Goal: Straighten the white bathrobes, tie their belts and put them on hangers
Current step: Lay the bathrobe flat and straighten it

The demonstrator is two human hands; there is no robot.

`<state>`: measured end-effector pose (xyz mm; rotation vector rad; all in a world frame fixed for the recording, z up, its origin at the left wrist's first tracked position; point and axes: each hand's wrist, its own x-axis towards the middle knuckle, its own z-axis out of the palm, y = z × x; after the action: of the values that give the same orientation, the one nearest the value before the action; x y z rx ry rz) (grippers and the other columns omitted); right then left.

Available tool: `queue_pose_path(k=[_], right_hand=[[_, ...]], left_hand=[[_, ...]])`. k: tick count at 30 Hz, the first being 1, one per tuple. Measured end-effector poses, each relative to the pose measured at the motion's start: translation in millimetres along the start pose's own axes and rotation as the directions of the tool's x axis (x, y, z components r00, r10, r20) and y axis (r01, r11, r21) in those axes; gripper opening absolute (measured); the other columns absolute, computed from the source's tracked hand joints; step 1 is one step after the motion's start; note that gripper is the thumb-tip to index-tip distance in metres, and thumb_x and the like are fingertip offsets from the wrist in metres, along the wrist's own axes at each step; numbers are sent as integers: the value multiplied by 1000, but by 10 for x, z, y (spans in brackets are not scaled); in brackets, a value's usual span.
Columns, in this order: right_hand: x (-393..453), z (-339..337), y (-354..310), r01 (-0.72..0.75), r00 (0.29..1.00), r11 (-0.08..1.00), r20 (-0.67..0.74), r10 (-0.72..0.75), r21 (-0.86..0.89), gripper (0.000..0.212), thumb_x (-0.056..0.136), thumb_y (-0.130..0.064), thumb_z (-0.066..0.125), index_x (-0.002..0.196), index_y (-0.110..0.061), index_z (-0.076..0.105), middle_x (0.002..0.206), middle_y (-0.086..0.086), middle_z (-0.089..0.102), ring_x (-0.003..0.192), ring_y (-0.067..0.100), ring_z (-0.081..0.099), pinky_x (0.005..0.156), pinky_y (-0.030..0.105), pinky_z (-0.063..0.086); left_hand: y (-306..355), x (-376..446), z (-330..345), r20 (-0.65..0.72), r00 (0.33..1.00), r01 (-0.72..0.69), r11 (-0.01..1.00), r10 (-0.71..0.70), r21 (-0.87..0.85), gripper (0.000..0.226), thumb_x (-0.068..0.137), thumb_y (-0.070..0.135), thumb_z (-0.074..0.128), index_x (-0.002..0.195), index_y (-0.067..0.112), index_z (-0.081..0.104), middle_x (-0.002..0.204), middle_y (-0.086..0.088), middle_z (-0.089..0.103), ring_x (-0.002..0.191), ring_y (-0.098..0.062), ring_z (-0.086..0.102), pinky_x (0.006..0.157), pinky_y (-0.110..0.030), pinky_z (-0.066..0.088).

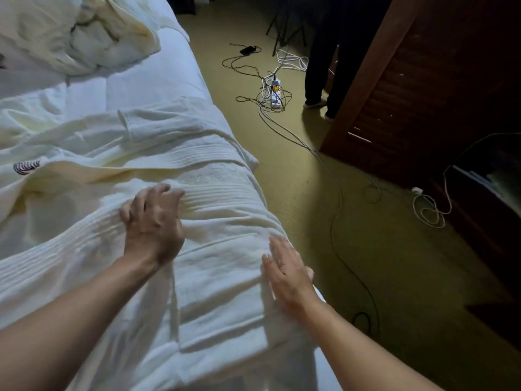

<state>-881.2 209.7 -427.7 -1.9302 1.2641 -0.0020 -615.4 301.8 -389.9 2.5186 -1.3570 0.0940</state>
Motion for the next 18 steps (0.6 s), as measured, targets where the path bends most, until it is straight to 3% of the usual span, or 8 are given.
queue_pose_path(k=[6, 9, 12, 14, 18], right_hand=[[-89, -326, 695, -113, 987, 992, 122, 105, 57, 55, 106, -53, 32, 158, -38, 25, 169, -11, 11, 155, 11, 9, 122, 53, 7], [-84, -690, 1014, -90, 984, 994, 161, 80, 59, 54, 106, -53, 33, 156, -35, 30, 167, -13, 17, 155, 11, 12, 124, 53, 10], [-12, -1073, 1178, -40, 975, 998, 221, 29, 46, 53, 103, -54, 36, 151, -33, 40, 161, -11, 31, 149, 16, 29, 120, 54, 24], [53, -1307, 1263, -13, 972, 999, 234, 3, 42, 53, 102, -54, 39, 149, -32, 42, 158, -10, 36, 144, 15, 37, 118, 54, 29], [148, -1700, 1319, 19, 975, 997, 221, -34, 70, 48, 103, -44, 47, 148, -25, 46, 153, -5, 45, 136, 14, 46, 114, 42, 39]], left_hand=[[981, -396, 382, 239, 965, -106, 994, 104, -5, 42, 86, 44, 43, 121, 33, 62, 147, -3, 47, 134, -32, 44, 103, -57, 35], [1458, -509, 475, 319, 948, -39, 998, 20, 55, 51, 85, 50, 34, 124, 35, 63, 155, -2, 40, 142, -33, 34, 109, -57, 28], [1827, -491, 534, 429, 892, 93, 985, -146, 142, 58, 86, 58, 21, 135, 46, 51, 167, 2, 12, 152, -33, 8, 118, -55, 6], [1969, -447, 573, 463, 851, 165, 964, -246, 210, 52, 93, 57, 28, 143, 48, 39, 168, 3, -6, 153, -32, -6, 119, -56, -1], [2102, -432, 570, 507, 801, 204, 941, -320, 272, 53, 97, 49, 38, 149, 44, 30, 168, 1, -15, 153, -32, -12, 120, -59, 0]])
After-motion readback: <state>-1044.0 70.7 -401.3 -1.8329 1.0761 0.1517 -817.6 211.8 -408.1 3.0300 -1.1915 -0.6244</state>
